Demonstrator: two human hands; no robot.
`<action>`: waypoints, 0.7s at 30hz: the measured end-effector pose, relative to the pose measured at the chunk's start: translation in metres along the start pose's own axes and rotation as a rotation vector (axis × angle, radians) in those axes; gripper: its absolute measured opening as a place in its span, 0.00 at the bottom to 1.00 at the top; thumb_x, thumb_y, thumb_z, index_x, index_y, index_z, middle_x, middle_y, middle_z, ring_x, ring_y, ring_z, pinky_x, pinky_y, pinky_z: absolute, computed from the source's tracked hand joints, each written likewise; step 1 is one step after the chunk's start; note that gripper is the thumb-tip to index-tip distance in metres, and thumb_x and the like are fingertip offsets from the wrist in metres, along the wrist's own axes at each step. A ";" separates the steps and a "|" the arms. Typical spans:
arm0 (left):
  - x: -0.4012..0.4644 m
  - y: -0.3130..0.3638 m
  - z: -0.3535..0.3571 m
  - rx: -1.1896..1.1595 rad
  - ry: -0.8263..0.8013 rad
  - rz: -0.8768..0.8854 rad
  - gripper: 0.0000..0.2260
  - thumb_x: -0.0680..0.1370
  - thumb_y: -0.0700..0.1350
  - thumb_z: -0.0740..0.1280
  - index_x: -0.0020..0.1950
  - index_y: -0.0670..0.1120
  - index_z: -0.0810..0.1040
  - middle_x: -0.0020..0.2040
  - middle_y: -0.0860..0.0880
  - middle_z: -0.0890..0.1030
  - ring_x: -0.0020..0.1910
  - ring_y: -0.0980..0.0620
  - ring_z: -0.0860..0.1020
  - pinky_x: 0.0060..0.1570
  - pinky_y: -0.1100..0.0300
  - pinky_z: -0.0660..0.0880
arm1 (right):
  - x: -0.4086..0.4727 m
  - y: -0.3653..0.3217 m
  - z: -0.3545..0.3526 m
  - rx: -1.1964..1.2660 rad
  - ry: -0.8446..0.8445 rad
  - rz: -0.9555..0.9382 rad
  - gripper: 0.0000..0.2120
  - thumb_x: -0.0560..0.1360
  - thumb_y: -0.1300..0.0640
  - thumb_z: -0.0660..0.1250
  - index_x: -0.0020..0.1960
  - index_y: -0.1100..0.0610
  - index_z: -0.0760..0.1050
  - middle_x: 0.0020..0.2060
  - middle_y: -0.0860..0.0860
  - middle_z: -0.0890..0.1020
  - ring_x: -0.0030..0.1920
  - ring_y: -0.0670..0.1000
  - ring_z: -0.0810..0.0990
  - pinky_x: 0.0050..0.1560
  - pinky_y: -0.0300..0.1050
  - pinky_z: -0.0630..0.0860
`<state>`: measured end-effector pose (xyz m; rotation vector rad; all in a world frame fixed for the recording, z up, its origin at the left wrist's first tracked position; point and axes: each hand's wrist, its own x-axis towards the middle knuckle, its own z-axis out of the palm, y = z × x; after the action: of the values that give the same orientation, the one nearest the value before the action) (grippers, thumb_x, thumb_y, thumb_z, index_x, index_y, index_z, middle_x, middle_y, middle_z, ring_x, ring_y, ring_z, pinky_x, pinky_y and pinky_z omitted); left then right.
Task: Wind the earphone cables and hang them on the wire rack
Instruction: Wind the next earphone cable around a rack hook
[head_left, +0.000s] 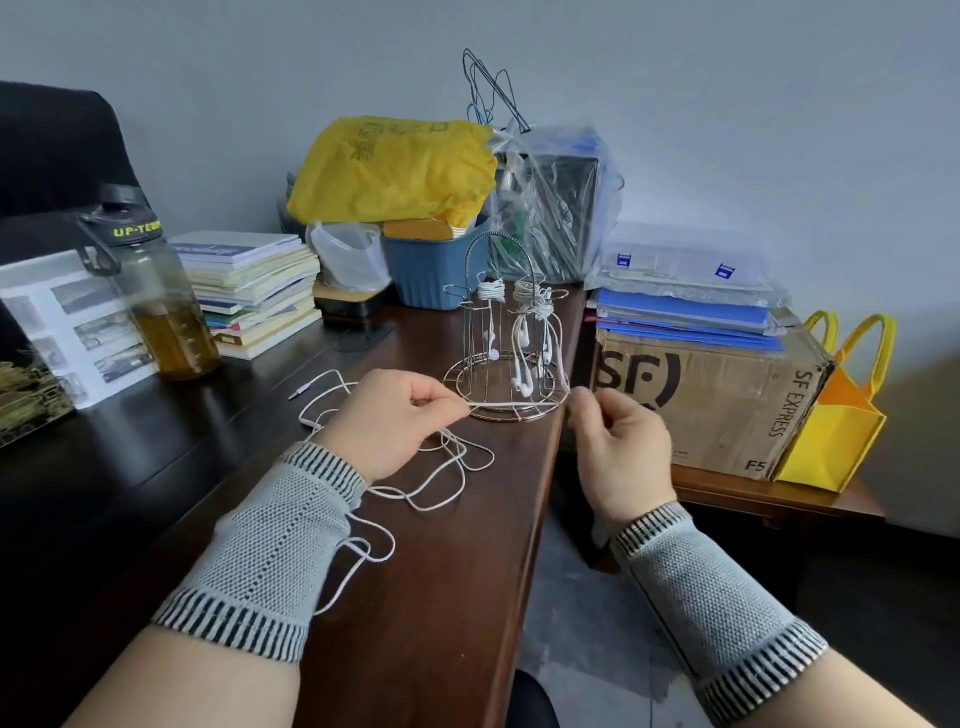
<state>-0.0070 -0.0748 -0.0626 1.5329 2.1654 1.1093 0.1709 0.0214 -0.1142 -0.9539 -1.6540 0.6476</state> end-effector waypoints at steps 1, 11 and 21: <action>0.001 -0.003 -0.004 -0.001 0.026 -0.024 0.06 0.75 0.51 0.71 0.41 0.52 0.85 0.30 0.60 0.81 0.32 0.65 0.77 0.37 0.63 0.69 | 0.005 0.007 -0.004 0.005 0.047 0.068 0.21 0.79 0.53 0.63 0.32 0.65 0.72 0.23 0.53 0.72 0.25 0.45 0.65 0.28 0.41 0.65; 0.009 -0.026 -0.028 0.003 0.308 -0.157 0.05 0.76 0.48 0.70 0.46 0.49 0.84 0.41 0.56 0.82 0.42 0.63 0.76 0.40 0.66 0.69 | 0.016 0.039 -0.012 0.399 0.369 0.759 0.14 0.77 0.52 0.62 0.35 0.59 0.73 0.29 0.53 0.69 0.29 0.50 0.64 0.29 0.44 0.63; 0.007 -0.020 -0.028 -0.069 0.380 -0.120 0.02 0.75 0.45 0.72 0.42 0.49 0.84 0.38 0.58 0.81 0.38 0.65 0.76 0.33 0.77 0.67 | 0.017 0.050 -0.012 0.272 0.280 0.764 0.15 0.72 0.55 0.64 0.40 0.69 0.74 0.31 0.54 0.72 0.30 0.51 0.68 0.31 0.43 0.66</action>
<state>-0.0402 -0.0833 -0.0562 1.2220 2.3880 1.5160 0.1937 0.0615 -0.1423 -1.4011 -0.8935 1.1497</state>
